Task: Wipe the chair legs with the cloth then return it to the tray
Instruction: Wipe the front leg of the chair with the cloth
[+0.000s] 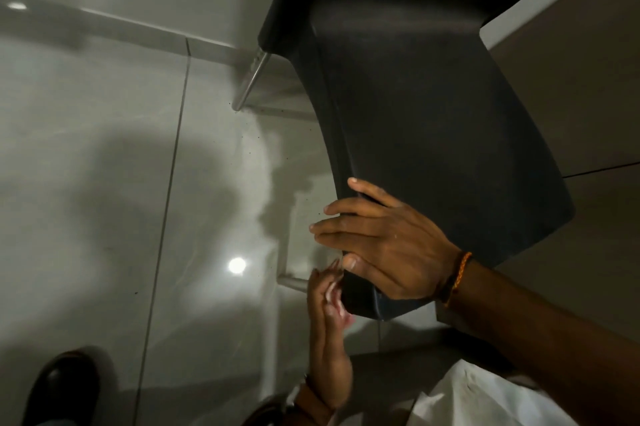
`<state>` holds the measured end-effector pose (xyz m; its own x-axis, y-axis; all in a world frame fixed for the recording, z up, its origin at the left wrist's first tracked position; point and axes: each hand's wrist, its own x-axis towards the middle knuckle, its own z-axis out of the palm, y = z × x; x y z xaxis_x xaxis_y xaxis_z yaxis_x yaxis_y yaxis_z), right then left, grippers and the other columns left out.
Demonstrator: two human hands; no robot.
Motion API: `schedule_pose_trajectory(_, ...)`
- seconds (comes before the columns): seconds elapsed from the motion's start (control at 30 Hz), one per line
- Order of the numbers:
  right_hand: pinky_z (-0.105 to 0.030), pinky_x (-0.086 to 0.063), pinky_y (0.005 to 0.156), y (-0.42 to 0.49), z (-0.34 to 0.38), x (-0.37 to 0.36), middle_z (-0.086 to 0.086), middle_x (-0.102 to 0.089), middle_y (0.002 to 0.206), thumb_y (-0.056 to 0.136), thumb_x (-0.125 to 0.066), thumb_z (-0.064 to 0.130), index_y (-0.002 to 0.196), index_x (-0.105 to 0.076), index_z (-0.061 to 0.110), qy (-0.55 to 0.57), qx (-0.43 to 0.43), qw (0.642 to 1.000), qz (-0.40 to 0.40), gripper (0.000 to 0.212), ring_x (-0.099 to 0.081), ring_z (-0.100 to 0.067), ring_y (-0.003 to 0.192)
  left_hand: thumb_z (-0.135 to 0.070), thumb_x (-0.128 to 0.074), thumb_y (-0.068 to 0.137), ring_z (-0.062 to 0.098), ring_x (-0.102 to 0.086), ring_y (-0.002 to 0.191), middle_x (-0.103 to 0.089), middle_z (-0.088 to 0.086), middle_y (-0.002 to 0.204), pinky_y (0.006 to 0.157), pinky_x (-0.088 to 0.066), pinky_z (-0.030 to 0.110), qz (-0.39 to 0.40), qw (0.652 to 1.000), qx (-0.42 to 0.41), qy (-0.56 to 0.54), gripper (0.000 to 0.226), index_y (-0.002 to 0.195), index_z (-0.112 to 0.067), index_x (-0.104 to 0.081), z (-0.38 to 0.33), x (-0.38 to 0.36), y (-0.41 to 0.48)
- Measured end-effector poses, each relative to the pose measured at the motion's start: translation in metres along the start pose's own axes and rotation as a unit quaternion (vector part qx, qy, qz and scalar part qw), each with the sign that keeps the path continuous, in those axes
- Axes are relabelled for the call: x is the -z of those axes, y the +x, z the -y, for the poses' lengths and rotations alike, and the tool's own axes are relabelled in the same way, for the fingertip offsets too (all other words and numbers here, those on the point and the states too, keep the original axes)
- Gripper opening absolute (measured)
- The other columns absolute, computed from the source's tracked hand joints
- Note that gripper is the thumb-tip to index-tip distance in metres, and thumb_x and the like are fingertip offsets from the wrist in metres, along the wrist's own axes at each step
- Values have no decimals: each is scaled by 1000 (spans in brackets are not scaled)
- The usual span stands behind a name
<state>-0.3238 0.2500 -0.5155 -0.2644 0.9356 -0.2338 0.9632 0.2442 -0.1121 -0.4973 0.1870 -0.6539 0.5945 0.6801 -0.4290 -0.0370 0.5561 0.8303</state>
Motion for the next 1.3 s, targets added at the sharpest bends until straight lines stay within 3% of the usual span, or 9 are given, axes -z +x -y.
schedule_pose_trajectory(0.13, -46, -12, 131, -1, 0, 2, -1, -68, 138, 107, -29, 39, 131, -70, 13, -1, 0, 1000, 4, 55, -55, -24, 135, -43, -27, 106, 17, -36, 152, -32, 2, 167, 116, -39, 23, 5, 998, -69, 7, 55, 157, -25, -32, 7, -10, -8)
schedule_pose_trajectory(0.23, -47, -14, 131, -1, 0, -1, -1, -68, 139, 107, -30, 39, 132, -70, 14, -3, 0, 1000, 5, 54, -55, -23, 136, -65, -29, 101, 6, -40, 147, -29, -11, 167, 109, -44, 17, -8, 996, -55, 63, 55, 153, -48, -30, 32, 8, 13)
schedule_pose_trajectory(0.3, -48, -15, 131, 0, -1, -3, -1, -68, 139, 107, -31, 39, 132, -71, 14, -1, 0, 1000, -2, 53, -55, -23, 135, -70, -25, 98, 7, -45, 144, -34, -10, 165, 105, -46, 16, -10, 992, -49, 116, 54, 150, -56, -28, 58, 27, 28)
schedule_pose_trajectory(0.43, -49, -17, 130, -2, -2, -6, -1, -68, 138, 110, -25, 41, 131, -72, 14, 6, 5, 1000, -18, 57, -56, -23, 135, -53, -21, 105, -1, -62, 124, -58, -25, 142, 81, -56, 16, 14, 988, -31, 154, 49, 149, -42, -39, 103, 59, 59)
schedule_pose_trajectory(0.67, -49, -17, 130, -3, -5, -9, 1, -69, 138, 110, -18, 42, 129, -73, 14, 14, 3, 999, -36, 64, -54, -21, 138, -36, -30, 106, 7, -55, 136, -56, -15, 150, 104, -49, 40, 47, 987, 18, 151, 50, 156, -30, -35, 156, 99, 93)
schedule_pose_trajectory(0.8, -48, -16, 130, -2, -2, -5, 1, -69, 137, 110, -21, 42, 129, -73, 14, 8, 1, 1000, -27, 62, -54, -21, 138, -27, -27, 107, 12, -64, 126, -66, -8, 138, 104, -54, 36, 21, 994, 15, 106, 43, 143, -29, -51, 129, 81, 84)
schedule_pose_trajectory(0.97, -47, -15, 131, -1, 0, 2, 2, -70, 136, 110, -18, 43, 129, -73, 15, -1, -12, 1000, 15, 64, -53, -22, 138, -51, -36, 99, 10, -66, 120, -68, -9, 132, 100, -56, 31, 17, 1000, -7, 9, 53, 138, -18, -52, 47, 40, 43)
schedule_pose_trajectory(1.17, -45, -8, 132, 2, 3, 5, 4, -68, 137, 111, -14, 46, 130, -71, 19, 2, -26, 999, 43, 66, -50, -21, 140, -53, -35, 99, 5, -49, 140, -49, -11, 154, 111, -47, 29, -7, 997, -72, 23, 45, 142, -50, -48, -16, -9, 2)
schedule_pose_trajectory(1.3, -45, -9, 132, 0, 3, 3, 4, -68, 136, 111, -13, 46, 128, -72, 19, 0, -22, 999, 37, 67, -51, -21, 139, -54, -38, 99, 19, -46, 144, -41, -4, 160, 110, -47, 40, 20, 998, -56, 28, 59, 152, -27, -36, 16, 4, 3)
